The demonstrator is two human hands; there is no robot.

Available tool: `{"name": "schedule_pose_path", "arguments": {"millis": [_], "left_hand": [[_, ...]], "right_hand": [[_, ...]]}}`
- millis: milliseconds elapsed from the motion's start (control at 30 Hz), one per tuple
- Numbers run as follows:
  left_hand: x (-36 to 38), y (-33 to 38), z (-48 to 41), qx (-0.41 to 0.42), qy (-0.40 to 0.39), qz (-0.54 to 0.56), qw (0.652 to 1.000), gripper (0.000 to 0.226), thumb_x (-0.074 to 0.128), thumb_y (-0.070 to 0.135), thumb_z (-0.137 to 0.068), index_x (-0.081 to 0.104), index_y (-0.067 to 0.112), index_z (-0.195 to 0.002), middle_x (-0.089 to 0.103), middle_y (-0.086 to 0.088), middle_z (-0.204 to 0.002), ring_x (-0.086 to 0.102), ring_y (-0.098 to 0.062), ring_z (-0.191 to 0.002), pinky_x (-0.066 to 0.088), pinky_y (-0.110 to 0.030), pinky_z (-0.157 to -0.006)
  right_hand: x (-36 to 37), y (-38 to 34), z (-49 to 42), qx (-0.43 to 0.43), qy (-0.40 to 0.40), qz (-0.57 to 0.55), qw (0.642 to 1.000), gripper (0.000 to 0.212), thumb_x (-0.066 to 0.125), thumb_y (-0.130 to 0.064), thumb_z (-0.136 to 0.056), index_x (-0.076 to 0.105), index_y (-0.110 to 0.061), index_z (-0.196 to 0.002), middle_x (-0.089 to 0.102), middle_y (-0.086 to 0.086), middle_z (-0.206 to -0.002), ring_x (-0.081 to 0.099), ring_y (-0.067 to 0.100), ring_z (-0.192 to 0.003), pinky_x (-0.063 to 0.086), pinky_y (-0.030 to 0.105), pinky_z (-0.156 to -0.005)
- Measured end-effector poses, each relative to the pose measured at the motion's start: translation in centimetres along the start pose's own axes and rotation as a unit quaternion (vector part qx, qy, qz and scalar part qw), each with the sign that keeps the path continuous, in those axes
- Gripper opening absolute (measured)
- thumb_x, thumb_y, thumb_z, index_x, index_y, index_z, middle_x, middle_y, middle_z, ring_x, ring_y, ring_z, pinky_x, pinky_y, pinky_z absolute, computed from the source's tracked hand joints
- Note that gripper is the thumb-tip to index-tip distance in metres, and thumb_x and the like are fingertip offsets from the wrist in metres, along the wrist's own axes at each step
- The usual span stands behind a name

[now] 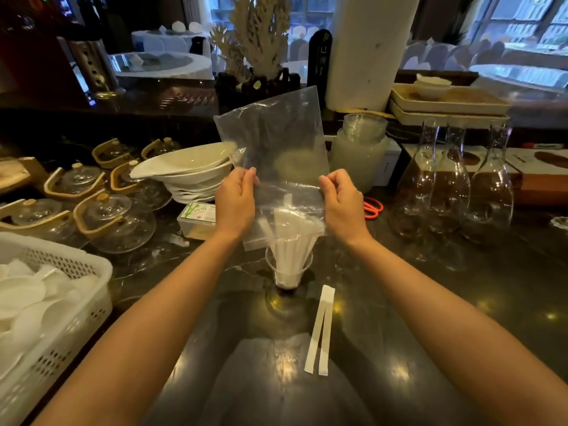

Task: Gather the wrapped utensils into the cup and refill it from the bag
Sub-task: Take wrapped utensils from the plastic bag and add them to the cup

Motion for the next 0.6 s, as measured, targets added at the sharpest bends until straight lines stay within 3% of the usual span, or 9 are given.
{"name": "schedule_pose_path", "arguments": {"millis": [133, 300, 367, 433, 500, 600], "left_hand": [[-0.3, -1.1, 2.7, -0.03, -0.014, 0.017, 0.999, 0.026, 0.038, 0.021, -0.093, 0.052, 0.018, -0.072, 0.046, 0.008, -0.063, 0.042, -0.004, -0.059, 0.034, -0.013, -0.055], [-0.9, -4.2, 8.3, -0.115, -0.045, 0.061, 0.99, 0.029, 0.039, 0.018, -0.093, 0.051, 0.022, -0.066, 0.044, 0.004, -0.06, 0.041, -0.009, -0.057, 0.036, -0.024, -0.057], [-1.3, -5.9, 10.9, -0.145, -0.051, 0.046, 0.987, 0.03, 0.04, 0.017, -0.092, 0.053, 0.019, -0.066, 0.046, 0.004, -0.06, 0.042, -0.008, -0.058, 0.037, -0.016, -0.057], [-1.6, -7.7, 13.3, -0.178, -0.059, 0.031, 0.982, 0.028, 0.04, 0.017, -0.092, 0.055, 0.013, -0.07, 0.047, 0.004, -0.061, 0.043, -0.008, -0.06, 0.036, -0.016, -0.057], [-2.1, -9.2, 15.3, -0.205, -0.066, 0.022, 0.976, 0.027, 0.04, 0.018, -0.093, 0.055, 0.012, -0.07, 0.046, 0.004, -0.06, 0.042, -0.007, -0.059, 0.036, -0.023, -0.059], [-2.9, -10.3, 17.2, -0.224, -0.072, 0.014, 0.972, 0.03, 0.04, 0.018, -0.093, 0.054, 0.017, -0.066, 0.043, 0.005, -0.056, 0.04, -0.008, -0.056, 0.034, -0.023, -0.056]], "right_hand": [[0.1, 0.7, 2.3, 0.022, -0.031, -0.001, 0.999, 0.031, 0.044, -0.015, -0.093, 0.037, -0.026, -0.064, 0.04, -0.008, -0.057, 0.037, 0.004, -0.051, 0.032, 0.014, -0.048], [0.0, 4.4, 6.5, 0.143, -0.185, 0.002, 0.972, 0.032, 0.037, -0.029, -0.095, 0.048, -0.023, -0.065, 0.05, -0.007, -0.057, 0.049, -0.003, -0.043, 0.036, 0.01, -0.045], [-0.4, 6.9, 8.4, 0.223, -0.244, 0.082, 0.94, 0.03, 0.041, -0.032, -0.093, 0.049, -0.019, -0.068, 0.054, -0.001, -0.056, 0.051, 0.001, -0.039, 0.039, 0.013, -0.039], [-0.7, 9.5, 10.3, 0.28, -0.297, 0.189, 0.893, 0.029, 0.048, -0.033, -0.089, 0.051, -0.013, -0.068, 0.055, 0.002, -0.056, 0.056, 0.015, -0.047, 0.042, 0.02, -0.041], [-0.4, 11.2, 12.1, 0.294, -0.344, 0.287, 0.844, 0.038, 0.052, -0.04, -0.085, 0.051, -0.009, -0.063, 0.053, 0.003, -0.057, 0.055, 0.022, -0.055, 0.04, 0.025, -0.048], [0.7, 12.1, 14.0, 0.277, -0.375, 0.383, 0.797, 0.048, 0.053, -0.053, -0.079, 0.061, -0.006, -0.082, 0.053, 0.006, -0.077, 0.05, 0.023, -0.071, 0.04, 0.031, -0.059]]}}
Point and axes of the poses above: each hand's wrist, its own z-axis away from the middle knuckle, its own x-axis out of the palm, y = z × x, the point moved 4 cm from there along -z, towards the middle knuckle
